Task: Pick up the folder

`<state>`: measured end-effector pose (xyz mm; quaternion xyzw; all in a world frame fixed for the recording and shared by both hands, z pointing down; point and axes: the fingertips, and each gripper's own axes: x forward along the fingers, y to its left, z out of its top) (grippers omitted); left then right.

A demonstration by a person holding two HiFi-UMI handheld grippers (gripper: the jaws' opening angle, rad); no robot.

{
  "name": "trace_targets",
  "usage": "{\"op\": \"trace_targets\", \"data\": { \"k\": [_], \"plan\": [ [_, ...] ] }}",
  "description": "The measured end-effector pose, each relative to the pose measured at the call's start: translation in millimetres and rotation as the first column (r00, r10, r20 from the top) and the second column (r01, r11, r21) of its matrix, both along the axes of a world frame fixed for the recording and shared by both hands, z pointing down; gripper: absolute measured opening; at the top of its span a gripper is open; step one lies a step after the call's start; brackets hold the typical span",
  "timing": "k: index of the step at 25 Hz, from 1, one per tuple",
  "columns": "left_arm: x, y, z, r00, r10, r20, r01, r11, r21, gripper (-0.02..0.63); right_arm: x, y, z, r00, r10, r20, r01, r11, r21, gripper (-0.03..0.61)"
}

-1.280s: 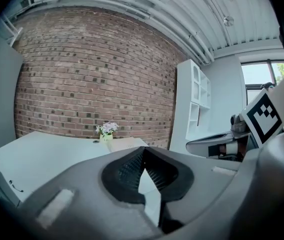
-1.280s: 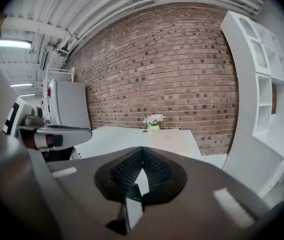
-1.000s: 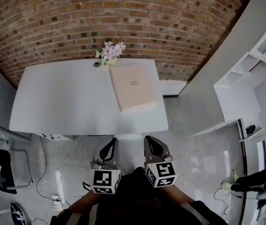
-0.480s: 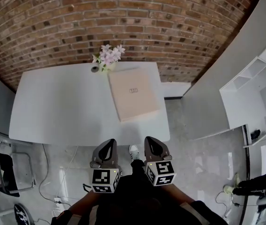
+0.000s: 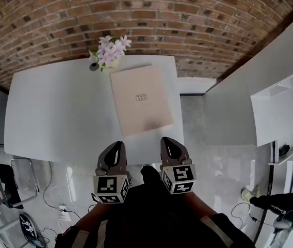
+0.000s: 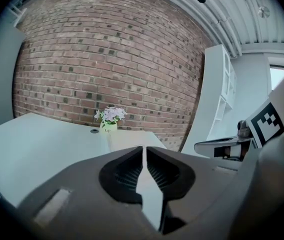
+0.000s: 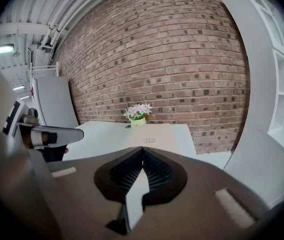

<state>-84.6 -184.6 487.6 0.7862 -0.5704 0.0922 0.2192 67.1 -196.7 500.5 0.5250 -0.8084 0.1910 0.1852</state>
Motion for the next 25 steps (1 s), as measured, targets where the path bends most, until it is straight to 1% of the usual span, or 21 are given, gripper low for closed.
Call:
{"op": "trace_targets", "data": {
  "k": [1, 2, 4, 8, 15, 19, 25],
  "plan": [
    [3, -7, 5, 1.000, -0.003, -0.002, 0.003, 1.000, -0.012, 0.042, 3, -8, 4, 1.000, -0.006, 0.002, 0.006, 1.000, -0.009, 0.004],
    [6, -13, 10, 1.000, -0.008, -0.003, 0.008, 1.000, -0.024, 0.052, 6, -15, 9, 1.000, -0.014, 0.006, 0.014, 1.000, -0.021, 0.035],
    [10, -24, 19, 1.000, -0.019, 0.002, 0.019, 0.999, -0.046, 0.071, 11, -28, 18, 1.000, -0.028, 0.012, 0.028, 0.998, -0.047, 0.069],
    [14, -45, 35, 0.999, -0.042, 0.004, 0.043, 0.995, -0.085, 0.110, 18, -55, 32, 0.999, -0.045, 0.013, 0.046, 0.996, -0.081, 0.098],
    [15, -66, 56, 0.997, -0.072, 0.011, 0.073, 0.987, -0.140, 0.147, 23, -84, 54, 0.997, -0.076, 0.012, 0.077, 0.989, -0.122, 0.154],
    [14, -74, 73, 0.997, -0.078, -0.006, 0.076, 0.979, -0.191, 0.189, 25, -95, 67, 0.997, -0.082, 0.011, 0.083, 0.983, -0.163, 0.197],
    [11, -84, 100, 0.995, -0.095, -0.028, 0.084, 0.962, -0.261, 0.243, 29, -109, 88, 0.996, -0.081, 0.025, 0.084, 0.972, -0.217, 0.282]
  ]
}}
